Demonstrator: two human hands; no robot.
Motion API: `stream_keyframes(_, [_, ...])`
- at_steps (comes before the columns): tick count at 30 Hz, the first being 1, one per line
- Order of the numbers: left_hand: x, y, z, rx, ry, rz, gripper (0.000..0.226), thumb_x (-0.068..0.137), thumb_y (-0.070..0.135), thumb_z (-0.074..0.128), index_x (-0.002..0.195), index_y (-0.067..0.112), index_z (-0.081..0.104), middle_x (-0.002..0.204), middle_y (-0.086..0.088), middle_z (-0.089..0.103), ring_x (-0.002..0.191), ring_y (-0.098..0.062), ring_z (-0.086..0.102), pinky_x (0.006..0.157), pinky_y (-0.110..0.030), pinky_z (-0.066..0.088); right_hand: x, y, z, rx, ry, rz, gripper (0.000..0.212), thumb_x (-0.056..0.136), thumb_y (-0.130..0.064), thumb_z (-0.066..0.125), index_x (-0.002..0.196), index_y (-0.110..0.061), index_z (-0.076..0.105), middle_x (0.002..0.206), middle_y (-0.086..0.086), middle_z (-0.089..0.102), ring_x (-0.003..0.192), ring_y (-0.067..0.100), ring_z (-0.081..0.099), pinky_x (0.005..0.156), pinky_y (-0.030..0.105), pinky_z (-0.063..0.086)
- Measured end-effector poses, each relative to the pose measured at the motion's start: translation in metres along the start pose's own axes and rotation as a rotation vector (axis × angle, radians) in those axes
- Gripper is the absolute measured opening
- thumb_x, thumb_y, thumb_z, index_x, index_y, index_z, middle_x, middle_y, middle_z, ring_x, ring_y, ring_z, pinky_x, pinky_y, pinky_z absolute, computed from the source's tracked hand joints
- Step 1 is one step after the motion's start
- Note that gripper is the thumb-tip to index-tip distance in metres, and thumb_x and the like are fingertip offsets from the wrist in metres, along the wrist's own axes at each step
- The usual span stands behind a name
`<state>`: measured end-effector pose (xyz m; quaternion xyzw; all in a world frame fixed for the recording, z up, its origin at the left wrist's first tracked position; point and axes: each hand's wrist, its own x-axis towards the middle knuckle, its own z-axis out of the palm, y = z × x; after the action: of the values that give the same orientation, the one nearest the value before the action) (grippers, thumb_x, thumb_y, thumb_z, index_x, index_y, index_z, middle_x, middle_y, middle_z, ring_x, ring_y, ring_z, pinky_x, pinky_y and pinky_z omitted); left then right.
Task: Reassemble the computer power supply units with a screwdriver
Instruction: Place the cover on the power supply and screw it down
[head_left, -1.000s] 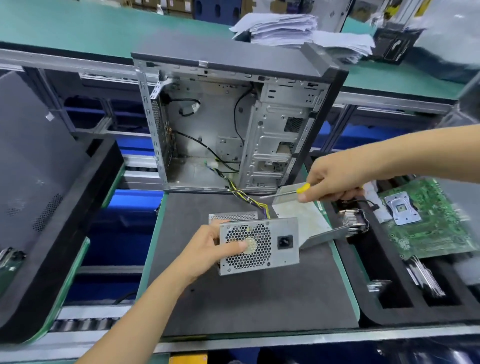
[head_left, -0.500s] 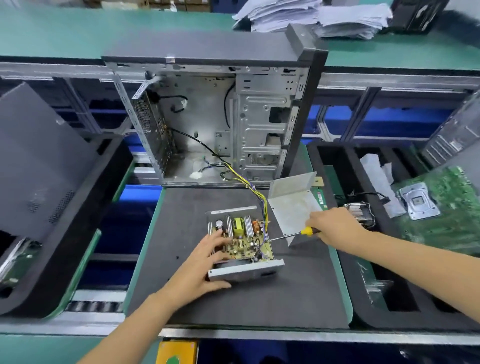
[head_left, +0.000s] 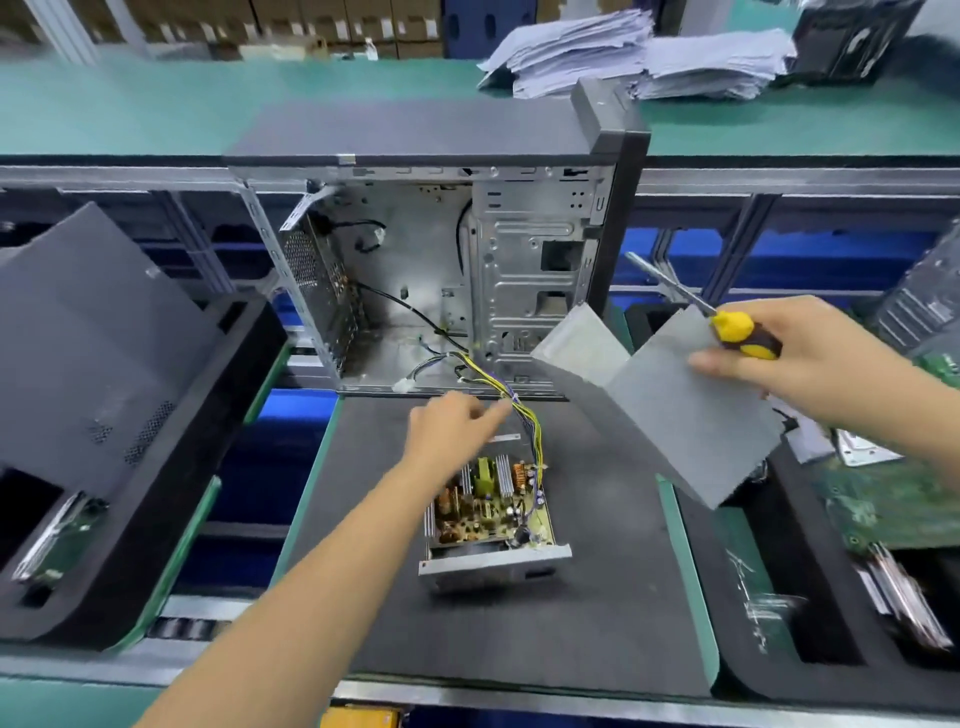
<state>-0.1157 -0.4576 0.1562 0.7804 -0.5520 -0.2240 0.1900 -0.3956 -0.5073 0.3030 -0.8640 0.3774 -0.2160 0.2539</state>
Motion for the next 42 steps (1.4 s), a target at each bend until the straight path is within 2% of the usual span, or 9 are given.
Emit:
stream_keyframes(5, [0.034,0.035,0.052,-0.015,-0.136,-0.19,0.053,0.077,0.063,0.068,0.093,0.013,0.065,0.104,-0.006,0.068,0.105,-0.028,0.061,0.095,-0.041,0.045,-0.009,0.012,0.015,0.151,0.028,0.109,0.022,0.08,-0.036,0.066,0.06,-0.042,0.06,0.049,-0.009,0.04,0.047,0.002,0.034,0.049,0.015,0.028])
stream_keyframes(13, [0.04,0.01,0.044,-0.289,-0.153,-0.145,0.038,0.075,0.037,0.081,0.056,0.013,0.058,0.049,0.005,0.044,0.052,-0.016,0.043,0.056,-0.027,0.032,-0.028,0.043,0.02,0.135,0.125,0.291,0.051,0.069,-0.056,0.063,0.077,-0.006,0.063,0.075,0.032,0.051,0.061,0.026,0.042,0.069,0.031,0.033])
stream_keyframes(17, [0.049,0.006,0.044,-0.237,-0.203,-0.168,0.05,0.084,0.035,0.073,0.049,0.015,0.044,0.051,0.001,0.044,0.05,-0.017,0.042,0.052,-0.026,0.031,-0.032,0.044,0.024,0.143,0.154,0.315,0.051,0.067,-0.057,0.063,0.07,-0.006,0.059,0.055,0.003,0.034,0.055,0.011,0.031,0.061,0.029,0.023])
stream_keyframes(22, [0.071,0.009,0.044,-0.134,-0.331,-0.265,0.053,0.086,0.047,0.067,0.109,0.0,0.064,0.114,-0.018,0.065,0.113,-0.034,0.059,0.087,-0.036,0.046,-0.033,0.039,0.028,0.155,0.127,0.306,0.028,0.065,-0.057,0.064,0.068,-0.029,0.064,0.049,-0.01,0.037,0.047,0.004,0.032,0.051,0.023,0.025])
stream_keyframes(25, [0.078,0.013,0.041,-0.063,-0.439,-0.311,0.096,0.084,0.059,0.064,0.148,-0.002,0.027,0.155,-0.015,0.034,0.139,-0.035,0.038,0.104,-0.04,0.038,-0.03,0.035,0.033,0.193,0.068,0.295,0.027,0.067,-0.056,0.065,0.071,-0.03,0.066,0.056,0.003,0.042,0.052,0.009,0.036,0.053,0.02,0.028])
stream_keyframes(28, [0.083,0.015,0.037,0.016,-0.52,-0.308,0.101,0.083,0.064,0.062,0.152,0.002,0.022,0.159,-0.014,0.025,0.142,-0.035,0.032,0.108,-0.043,0.035,-0.026,0.028,0.039,0.235,0.004,0.29,0.018,0.069,-0.053,0.064,0.069,-0.036,0.068,0.057,0.0,0.043,0.053,0.01,0.036,0.053,0.02,0.029])
stream_keyframes(31, [0.074,0.009,0.026,0.062,-0.425,-0.166,0.075,0.092,0.062,0.048,0.131,-0.002,0.054,0.133,-0.019,0.057,0.123,-0.033,0.054,0.099,-0.039,0.044,-0.021,0.021,0.042,0.313,-0.042,0.291,0.013,0.071,-0.051,0.064,0.068,-0.038,0.067,0.053,-0.009,0.047,0.048,0.004,0.041,0.046,0.014,0.035])
stream_keyframes(35, [0.049,-0.023,-0.001,-0.359,0.044,0.052,0.048,0.103,0.04,0.041,0.075,0.012,0.067,0.075,-0.006,0.07,0.076,-0.022,0.066,0.079,-0.035,0.054,-0.012,0.028,0.042,0.516,-0.035,0.338,0.015,0.074,-0.042,0.068,0.075,-0.026,0.071,0.064,-0.002,0.059,0.061,0.008,0.056,0.055,0.018,0.044])
stream_keyframes(42, [-0.003,-0.026,-0.003,-1.138,-0.346,0.058,0.052,0.096,0.057,0.034,0.123,0.024,0.065,0.129,0.001,0.065,0.122,-0.013,0.059,0.094,-0.025,0.052,0.024,0.036,0.077,0.99,-0.061,0.456,0.017,0.073,-0.027,0.067,0.076,-0.013,0.057,0.051,-0.01,0.032,0.042,0.003,0.025,0.039,0.012,0.025])
